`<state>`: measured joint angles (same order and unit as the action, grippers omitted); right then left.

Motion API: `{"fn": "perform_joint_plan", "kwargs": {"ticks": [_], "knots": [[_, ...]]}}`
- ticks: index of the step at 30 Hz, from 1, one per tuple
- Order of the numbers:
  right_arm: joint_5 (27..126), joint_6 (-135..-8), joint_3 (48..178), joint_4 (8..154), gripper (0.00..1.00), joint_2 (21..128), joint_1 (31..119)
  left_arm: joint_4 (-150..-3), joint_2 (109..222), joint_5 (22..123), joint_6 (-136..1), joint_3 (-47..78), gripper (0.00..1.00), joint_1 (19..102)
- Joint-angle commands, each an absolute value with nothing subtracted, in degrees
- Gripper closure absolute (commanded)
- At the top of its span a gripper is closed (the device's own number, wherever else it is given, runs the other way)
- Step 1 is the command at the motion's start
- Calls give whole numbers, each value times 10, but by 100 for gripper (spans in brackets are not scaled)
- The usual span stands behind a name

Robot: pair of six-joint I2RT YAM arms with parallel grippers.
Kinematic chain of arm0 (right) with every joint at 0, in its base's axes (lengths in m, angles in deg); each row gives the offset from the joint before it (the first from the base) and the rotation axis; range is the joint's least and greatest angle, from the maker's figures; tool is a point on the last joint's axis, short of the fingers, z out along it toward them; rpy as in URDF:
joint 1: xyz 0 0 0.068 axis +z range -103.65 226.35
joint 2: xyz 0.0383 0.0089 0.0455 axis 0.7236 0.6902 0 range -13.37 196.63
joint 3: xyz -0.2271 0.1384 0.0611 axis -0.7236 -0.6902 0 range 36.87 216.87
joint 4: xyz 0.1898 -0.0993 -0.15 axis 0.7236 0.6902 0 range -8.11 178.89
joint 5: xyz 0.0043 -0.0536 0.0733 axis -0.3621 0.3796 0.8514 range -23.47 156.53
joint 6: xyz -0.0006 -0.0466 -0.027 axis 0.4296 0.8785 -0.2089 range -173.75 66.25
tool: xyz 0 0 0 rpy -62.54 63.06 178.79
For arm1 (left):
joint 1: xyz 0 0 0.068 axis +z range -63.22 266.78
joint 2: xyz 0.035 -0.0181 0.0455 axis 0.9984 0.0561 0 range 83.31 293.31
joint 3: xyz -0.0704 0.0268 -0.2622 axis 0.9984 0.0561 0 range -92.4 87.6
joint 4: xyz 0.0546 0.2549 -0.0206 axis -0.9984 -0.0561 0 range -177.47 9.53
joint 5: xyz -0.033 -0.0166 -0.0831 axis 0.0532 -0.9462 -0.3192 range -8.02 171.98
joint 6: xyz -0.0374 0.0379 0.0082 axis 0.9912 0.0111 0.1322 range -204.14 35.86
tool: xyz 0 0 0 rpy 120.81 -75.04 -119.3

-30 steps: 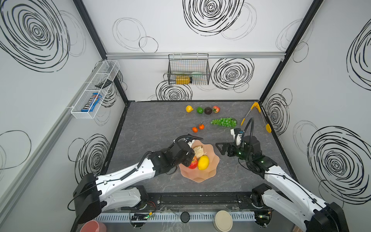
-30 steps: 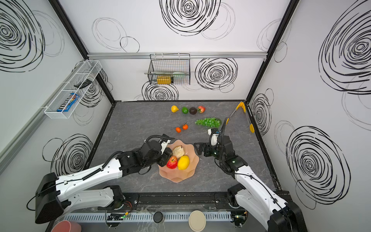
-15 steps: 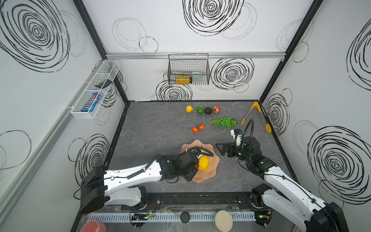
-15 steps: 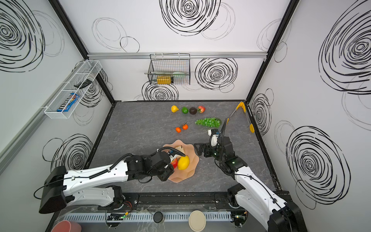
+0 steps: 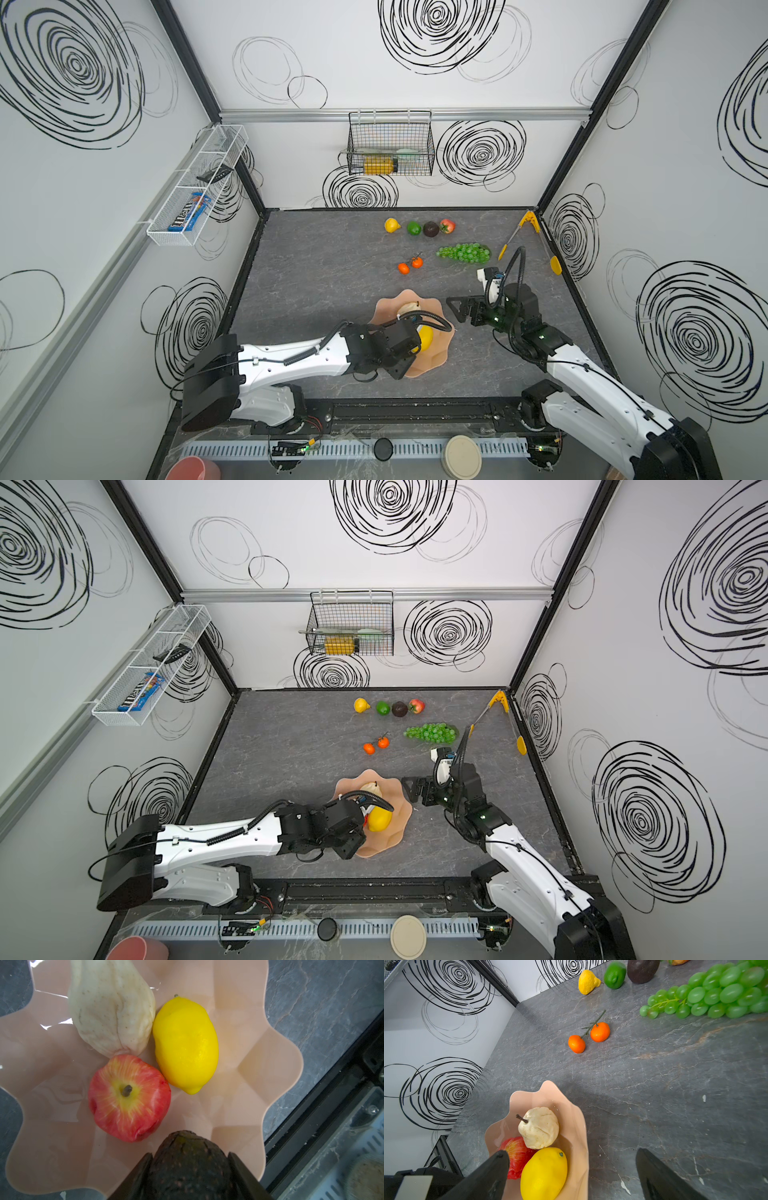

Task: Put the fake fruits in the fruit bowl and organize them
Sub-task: 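Lower the avocado into the bowl with the left gripper while the right withdraws, then reach the right gripper to the red mango beside the plum while the left withdraws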

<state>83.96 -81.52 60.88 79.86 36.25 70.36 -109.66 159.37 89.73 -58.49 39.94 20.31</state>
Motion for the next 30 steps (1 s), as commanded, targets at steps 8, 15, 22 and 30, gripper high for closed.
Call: {"fn": "perform_joint_plan", "kwargs": {"ticks": [8, 15, 22, 30], "knots": [[838, -809, 599, 785, 1, 362, 701, -1071, 1612, 910, -560, 405, 37, 201], [839, -809, 604, 788, 1, 367, 701, -1080, 1618, 909, -557, 407, 32, 192], [837, -809, 604, 787, 1, 370, 701, -1089, 1612, 917, -558, 408, 34, 194], [837, -809, 605, 789, 1, 369, 701, -1094, 1602, 923, -557, 402, 39, 197]]}}
